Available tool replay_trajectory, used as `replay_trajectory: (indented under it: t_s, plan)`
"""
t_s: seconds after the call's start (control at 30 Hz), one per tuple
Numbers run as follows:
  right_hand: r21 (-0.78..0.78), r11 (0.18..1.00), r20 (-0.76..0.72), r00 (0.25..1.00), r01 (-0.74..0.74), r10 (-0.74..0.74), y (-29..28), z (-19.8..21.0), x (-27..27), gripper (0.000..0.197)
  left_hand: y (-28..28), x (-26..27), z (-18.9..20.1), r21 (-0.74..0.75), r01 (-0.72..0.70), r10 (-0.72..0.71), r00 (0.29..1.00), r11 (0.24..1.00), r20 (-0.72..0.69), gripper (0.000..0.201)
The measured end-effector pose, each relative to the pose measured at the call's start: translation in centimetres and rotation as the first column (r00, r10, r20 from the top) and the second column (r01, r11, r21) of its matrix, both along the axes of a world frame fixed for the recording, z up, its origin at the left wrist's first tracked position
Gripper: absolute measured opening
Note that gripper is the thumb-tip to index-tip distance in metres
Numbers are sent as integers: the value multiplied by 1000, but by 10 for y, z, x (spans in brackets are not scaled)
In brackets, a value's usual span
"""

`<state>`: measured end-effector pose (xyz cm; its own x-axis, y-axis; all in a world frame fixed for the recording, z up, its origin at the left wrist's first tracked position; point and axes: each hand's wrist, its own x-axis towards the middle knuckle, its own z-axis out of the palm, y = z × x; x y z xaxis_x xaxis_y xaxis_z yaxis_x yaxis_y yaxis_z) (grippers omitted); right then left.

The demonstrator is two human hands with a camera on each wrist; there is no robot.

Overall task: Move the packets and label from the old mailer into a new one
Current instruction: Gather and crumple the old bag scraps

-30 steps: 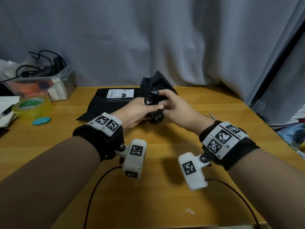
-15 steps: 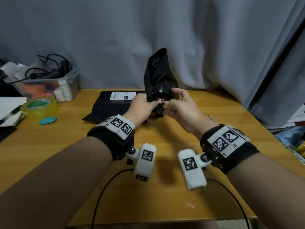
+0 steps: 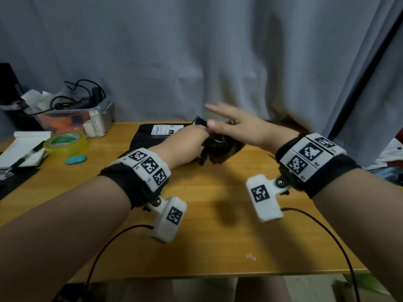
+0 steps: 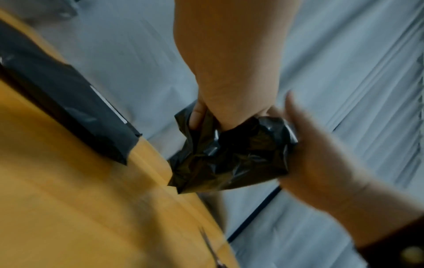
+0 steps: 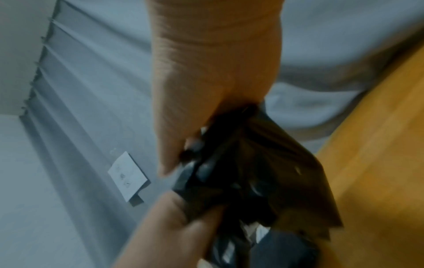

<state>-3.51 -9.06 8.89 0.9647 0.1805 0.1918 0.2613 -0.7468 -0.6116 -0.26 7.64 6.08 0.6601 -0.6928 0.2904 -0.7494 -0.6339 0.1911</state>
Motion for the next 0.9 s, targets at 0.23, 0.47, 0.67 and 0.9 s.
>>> replay_trajectory:
  t_s: [0.23,0.47,0.67,0.9]
  plan:
    - [479,878,-103,993,-3,60,6,-55,-2,64,-8,6,-6,-607,-140,-268,804,782,-530,36]
    - [648,752,26,984,118,-177,-21,-65,-9,39,-25,19,1,-624,-209,-433,557,753,-709,34]
    - [899,408,-139,987,159,-79,-30,-75,-38,21,-54,11,-9,-434,-141,-288,564,890,-774,18]
    - [910,312,-187,942,273,-280,-89,-110,-127,41,-133,-62,-40,-523,-103,-338,654,846,-677,30]
